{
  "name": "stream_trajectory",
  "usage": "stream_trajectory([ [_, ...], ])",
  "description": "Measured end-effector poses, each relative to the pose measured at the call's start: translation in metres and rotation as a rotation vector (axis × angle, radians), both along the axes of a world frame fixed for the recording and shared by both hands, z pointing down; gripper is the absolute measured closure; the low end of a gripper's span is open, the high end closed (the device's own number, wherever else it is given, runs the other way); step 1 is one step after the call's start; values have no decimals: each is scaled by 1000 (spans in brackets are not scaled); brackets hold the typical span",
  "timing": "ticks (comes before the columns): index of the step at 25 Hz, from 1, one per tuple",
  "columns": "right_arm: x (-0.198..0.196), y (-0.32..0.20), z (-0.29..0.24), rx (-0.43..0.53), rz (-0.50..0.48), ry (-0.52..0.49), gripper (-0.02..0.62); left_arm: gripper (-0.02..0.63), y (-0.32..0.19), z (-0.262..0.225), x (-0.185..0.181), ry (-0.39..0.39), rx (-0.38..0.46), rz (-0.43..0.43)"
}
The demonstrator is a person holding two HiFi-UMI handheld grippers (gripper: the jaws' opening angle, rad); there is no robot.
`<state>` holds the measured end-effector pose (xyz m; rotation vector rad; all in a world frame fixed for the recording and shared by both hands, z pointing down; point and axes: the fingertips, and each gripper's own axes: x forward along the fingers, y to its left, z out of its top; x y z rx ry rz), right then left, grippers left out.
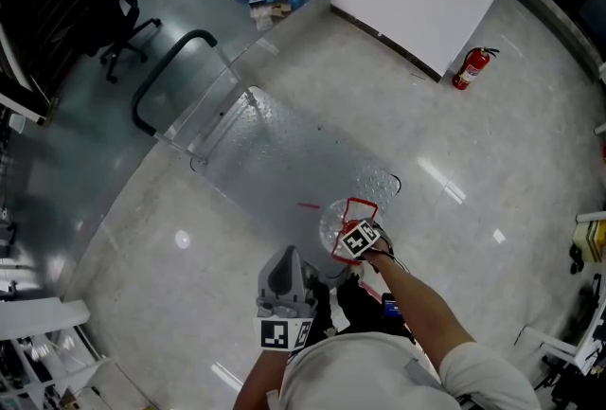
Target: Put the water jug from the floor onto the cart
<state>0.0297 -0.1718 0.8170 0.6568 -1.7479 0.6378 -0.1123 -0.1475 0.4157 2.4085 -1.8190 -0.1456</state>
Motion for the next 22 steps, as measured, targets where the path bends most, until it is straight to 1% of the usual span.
stream_trajectory([
  [7, -1, -6, 9, -3, 12, -17, 291, 607, -7, 5, -5, -6, -14, 9],
  [13, -10, -10, 8, 7, -6, -19, 291, 607, -9, 12, -8, 4, -28, 14],
  [22, 2, 4, 12, 1, -11, -12, 291, 607, -12, 16, -6, 16, -31, 35],
])
